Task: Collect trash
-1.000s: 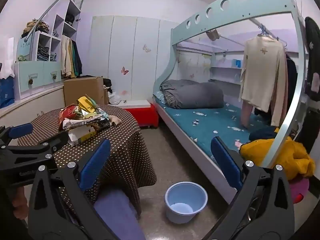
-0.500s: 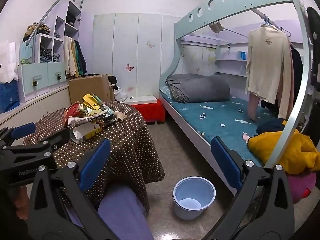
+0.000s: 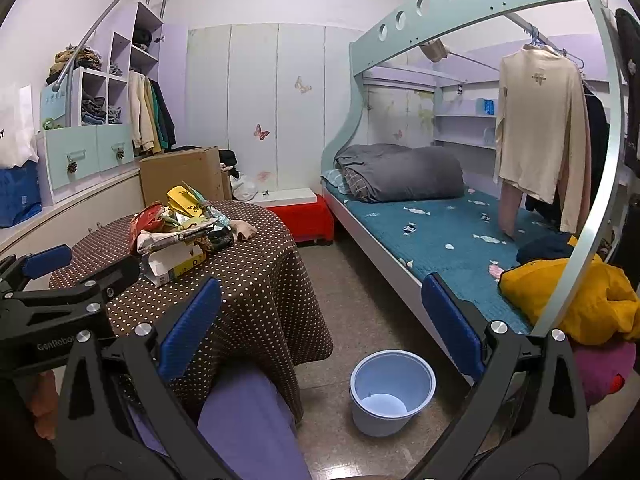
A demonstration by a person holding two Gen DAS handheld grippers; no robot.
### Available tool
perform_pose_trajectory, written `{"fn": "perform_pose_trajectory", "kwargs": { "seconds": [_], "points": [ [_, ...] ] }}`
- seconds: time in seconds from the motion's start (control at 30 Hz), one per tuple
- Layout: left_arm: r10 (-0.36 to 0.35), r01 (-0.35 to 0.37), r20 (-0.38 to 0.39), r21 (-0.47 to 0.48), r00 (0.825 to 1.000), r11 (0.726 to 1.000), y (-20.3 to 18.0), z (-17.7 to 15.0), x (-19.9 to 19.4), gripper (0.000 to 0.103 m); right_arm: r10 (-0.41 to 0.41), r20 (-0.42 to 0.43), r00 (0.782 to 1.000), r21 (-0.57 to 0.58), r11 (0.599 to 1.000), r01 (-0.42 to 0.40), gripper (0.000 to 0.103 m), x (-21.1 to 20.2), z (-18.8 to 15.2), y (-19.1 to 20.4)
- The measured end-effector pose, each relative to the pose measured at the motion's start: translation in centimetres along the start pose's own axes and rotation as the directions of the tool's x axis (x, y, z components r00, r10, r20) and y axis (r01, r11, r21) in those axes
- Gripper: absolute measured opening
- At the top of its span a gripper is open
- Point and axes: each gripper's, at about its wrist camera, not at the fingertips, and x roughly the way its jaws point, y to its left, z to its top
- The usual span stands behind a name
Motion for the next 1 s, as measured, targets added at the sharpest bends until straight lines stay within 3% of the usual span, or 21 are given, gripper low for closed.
{"fn": "perform_pose_trajectory", "kwargs": {
  "seconds": [1.0],
  "points": [
    [0.004, -0.004, -0.003, -0.023, 1.0, 1.0, 0.72, -0.07, -0.04, 0.099, 0.004, -0.006, 1.0, -0.016, 1.0, -0.004, 0.098, -0.09, 0.0, 0.6]
  ]
}}
